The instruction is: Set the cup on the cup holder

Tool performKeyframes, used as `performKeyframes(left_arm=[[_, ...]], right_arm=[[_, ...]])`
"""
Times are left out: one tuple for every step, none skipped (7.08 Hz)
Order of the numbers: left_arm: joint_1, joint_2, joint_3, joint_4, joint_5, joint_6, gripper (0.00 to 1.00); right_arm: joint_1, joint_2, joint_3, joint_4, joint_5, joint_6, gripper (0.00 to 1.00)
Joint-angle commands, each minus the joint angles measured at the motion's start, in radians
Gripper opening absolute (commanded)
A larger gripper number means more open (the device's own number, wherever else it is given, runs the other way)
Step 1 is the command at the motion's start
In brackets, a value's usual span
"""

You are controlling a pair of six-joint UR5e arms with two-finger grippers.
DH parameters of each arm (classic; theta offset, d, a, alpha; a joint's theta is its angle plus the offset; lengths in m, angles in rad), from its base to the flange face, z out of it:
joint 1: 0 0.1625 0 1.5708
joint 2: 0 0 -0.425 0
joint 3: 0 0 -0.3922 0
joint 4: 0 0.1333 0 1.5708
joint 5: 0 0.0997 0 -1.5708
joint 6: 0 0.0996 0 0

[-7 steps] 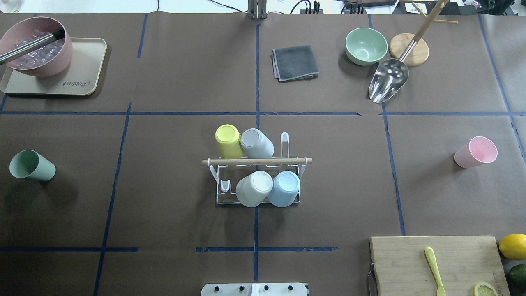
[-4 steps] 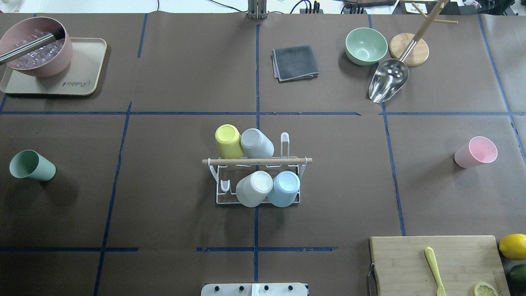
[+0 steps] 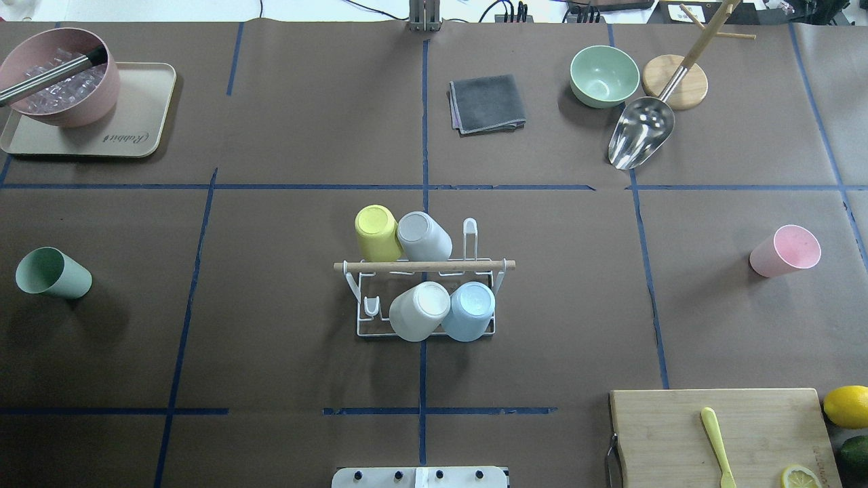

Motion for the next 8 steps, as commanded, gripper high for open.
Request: performKeyframes(left_arm=[[0.019, -0.057, -0.045, 0.113, 0.001, 0.003, 1.0], [0.022, -0.13, -0.07, 0.238, 0.001, 0.004, 1.0], [0.029, -0.177, -0.072, 0.27, 0.003, 0.022, 1.0], [0.06, -0.208, -0.072, 0.27, 0.003, 0.024, 1.0], [0.125, -0.237, -0.072, 0.27, 0.003, 0.024, 1.0], [0.193, -0.284, -0.073, 0.273, 0.001, 0.024, 1.0], [0.242, -0.332, -0.069, 0.278, 0.004, 0.024, 1.0], [0.337, -0.34, -0.058, 0.278, 0.018, 0.024, 1.0]], right_arm=[[0.0, 0.0, 0.005, 0.0, 0.002, 0.0, 1.0], [0.0, 0.0, 0.008, 0.0, 0.003, -0.001, 1.0], [0.0, 0.005, 0.016, 0.002, 0.008, -0.003, 1.0], [0.0, 0.014, 0.042, 0.002, 0.008, -0.004, 1.0], [-0.003, 0.021, 0.083, -0.005, 0.0, -0.006, 1.0], [-0.049, 0.023, 0.117, -0.008, -0.008, -0.007, 1.0], [-0.054, 0.018, 0.149, -0.006, 0.003, -0.007, 1.0], [-0.092, 0.038, 0.175, -0.006, -0.027, -0.007, 1.0]])
